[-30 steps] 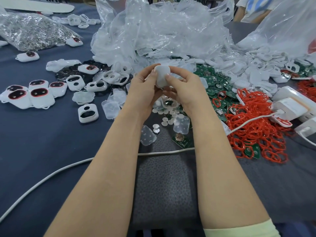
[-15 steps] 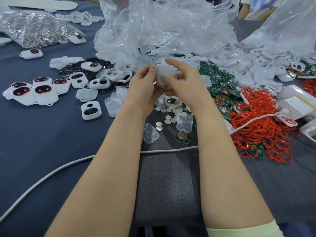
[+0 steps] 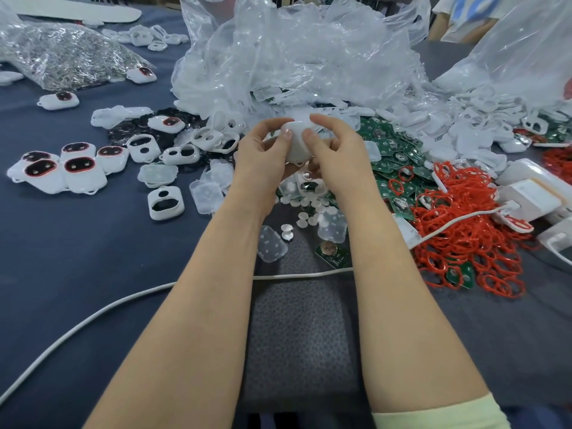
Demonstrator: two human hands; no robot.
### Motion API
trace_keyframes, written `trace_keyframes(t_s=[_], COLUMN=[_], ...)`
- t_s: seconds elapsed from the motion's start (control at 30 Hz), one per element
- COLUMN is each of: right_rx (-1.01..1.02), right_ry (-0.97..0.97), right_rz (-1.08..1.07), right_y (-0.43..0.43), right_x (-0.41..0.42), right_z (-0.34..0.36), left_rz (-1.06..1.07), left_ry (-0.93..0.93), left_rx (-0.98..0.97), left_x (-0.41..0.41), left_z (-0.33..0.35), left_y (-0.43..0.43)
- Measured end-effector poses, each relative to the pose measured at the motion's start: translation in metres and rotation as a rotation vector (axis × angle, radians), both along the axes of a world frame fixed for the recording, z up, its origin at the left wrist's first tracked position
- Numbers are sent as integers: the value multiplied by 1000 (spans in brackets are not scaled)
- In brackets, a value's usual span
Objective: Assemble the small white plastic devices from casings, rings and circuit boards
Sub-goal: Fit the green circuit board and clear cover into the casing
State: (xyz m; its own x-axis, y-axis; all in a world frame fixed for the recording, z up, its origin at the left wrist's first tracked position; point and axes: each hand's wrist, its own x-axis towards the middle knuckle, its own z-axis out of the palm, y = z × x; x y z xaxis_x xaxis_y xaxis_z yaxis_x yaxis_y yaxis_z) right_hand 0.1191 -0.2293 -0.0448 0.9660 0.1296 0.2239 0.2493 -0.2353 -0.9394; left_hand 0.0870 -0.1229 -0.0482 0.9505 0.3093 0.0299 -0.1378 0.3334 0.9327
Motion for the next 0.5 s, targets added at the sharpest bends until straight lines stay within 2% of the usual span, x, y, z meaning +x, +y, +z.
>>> trace_keyframes(t_s=[0.17,0.3,0.5], right_rx=[249,363,194], right_ry=[157,220,209], right_rz=[18,28,63], right_y=[-2,-3,-11], right_x=[3,3,6], right_z=[-1,0,1], left_rz=[-54,-106,-125], left_ry=[-46,-64,-70], left_rx=[48,72,117], left_x=[-1,-2,-2], left_z=[0,-1,0], left_y=[1,0,3])
